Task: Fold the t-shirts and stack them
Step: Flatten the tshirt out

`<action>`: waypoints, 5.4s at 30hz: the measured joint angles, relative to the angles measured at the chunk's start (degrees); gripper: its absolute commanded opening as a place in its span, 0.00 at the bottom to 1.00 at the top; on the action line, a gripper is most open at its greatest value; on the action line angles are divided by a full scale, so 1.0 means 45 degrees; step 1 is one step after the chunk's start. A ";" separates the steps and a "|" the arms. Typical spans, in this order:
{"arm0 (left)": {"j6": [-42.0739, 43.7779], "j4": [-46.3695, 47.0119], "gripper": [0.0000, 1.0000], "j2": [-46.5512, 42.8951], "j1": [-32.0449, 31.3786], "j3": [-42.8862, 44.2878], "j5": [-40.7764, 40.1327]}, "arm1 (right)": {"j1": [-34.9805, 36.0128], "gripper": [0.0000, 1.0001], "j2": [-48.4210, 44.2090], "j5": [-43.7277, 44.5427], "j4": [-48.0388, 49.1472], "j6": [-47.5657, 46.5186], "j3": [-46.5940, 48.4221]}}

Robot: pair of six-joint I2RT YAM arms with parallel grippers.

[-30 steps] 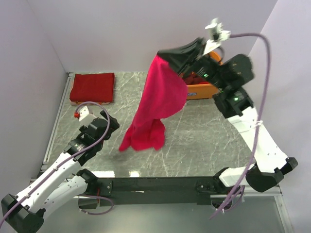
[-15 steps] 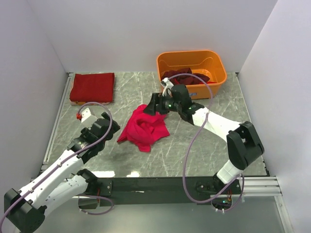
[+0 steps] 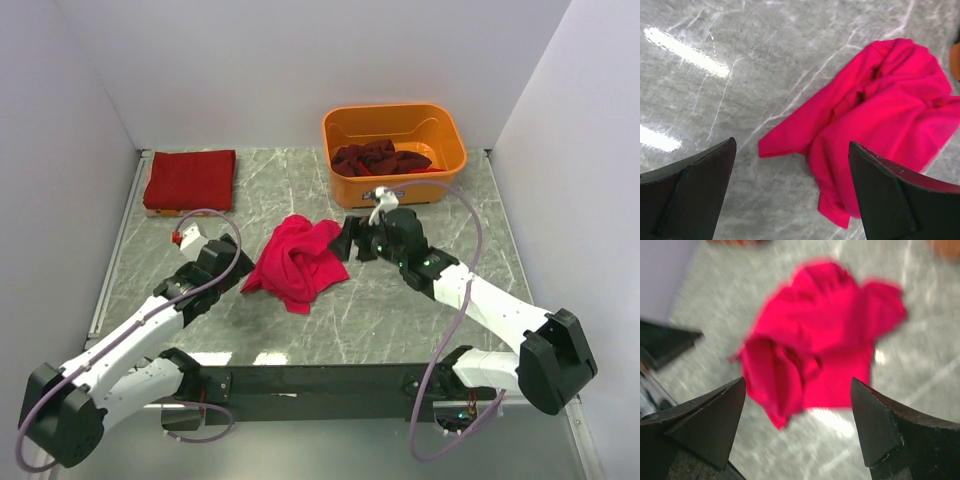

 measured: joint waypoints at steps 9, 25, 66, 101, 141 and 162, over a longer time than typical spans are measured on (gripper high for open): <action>0.0729 0.2506 0.99 0.2030 0.2040 -0.1064 0.3249 | 0.1598 0.89 0.0272 -0.0180 0.0117 -0.0384 -0.1559; 0.1035 0.5620 0.49 0.5382 0.2176 -0.0884 0.4391 | 0.3570 0.34 0.4653 -0.0228 0.0923 -0.0777 0.0573; 0.0928 0.0719 0.01 -0.1273 0.2161 0.5207 -0.3458 | 0.0408 0.00 -0.4760 0.9636 -0.2939 -0.3249 0.2550; 0.2336 0.0651 0.01 0.2278 0.2793 0.7383 -0.2511 | -0.1501 0.00 -0.4328 0.6761 -0.7218 -0.0505 0.3614; 0.1049 0.0636 0.01 0.6445 0.3089 0.3915 0.0087 | 0.0151 0.53 -0.0787 0.1608 -0.7465 0.2565 -0.3497; 0.0826 0.0029 0.01 0.5620 0.3089 0.3934 -0.0981 | 0.0505 0.00 -0.1540 0.3959 -0.7844 0.2579 -0.2438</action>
